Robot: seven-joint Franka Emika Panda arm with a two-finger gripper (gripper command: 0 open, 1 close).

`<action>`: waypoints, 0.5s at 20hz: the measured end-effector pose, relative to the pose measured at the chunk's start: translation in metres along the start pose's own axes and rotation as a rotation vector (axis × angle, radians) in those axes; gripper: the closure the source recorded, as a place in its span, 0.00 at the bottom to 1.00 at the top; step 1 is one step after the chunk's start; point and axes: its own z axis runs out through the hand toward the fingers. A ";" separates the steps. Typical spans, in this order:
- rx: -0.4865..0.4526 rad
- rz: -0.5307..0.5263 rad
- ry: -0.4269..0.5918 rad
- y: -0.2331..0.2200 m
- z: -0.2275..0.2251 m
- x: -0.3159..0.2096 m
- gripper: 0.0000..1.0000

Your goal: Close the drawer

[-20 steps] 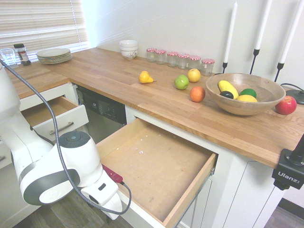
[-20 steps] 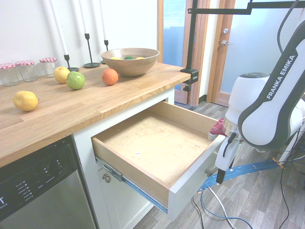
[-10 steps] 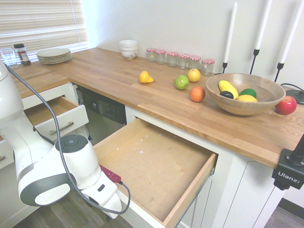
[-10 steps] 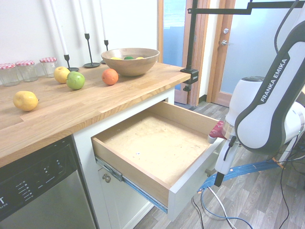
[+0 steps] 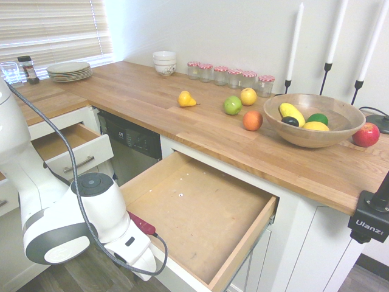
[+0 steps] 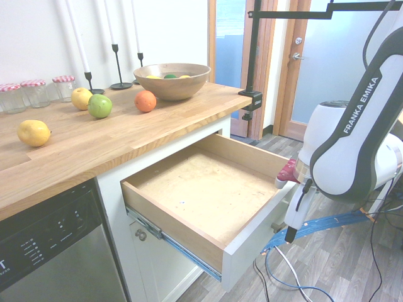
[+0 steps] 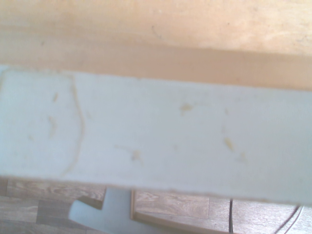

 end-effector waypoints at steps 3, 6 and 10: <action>0.001 0.001 0.001 0.000 0.000 0.000 1.00; 0.001 0.001 0.002 0.000 0.000 0.000 1.00; 0.002 0.003 0.004 0.000 0.000 0.001 1.00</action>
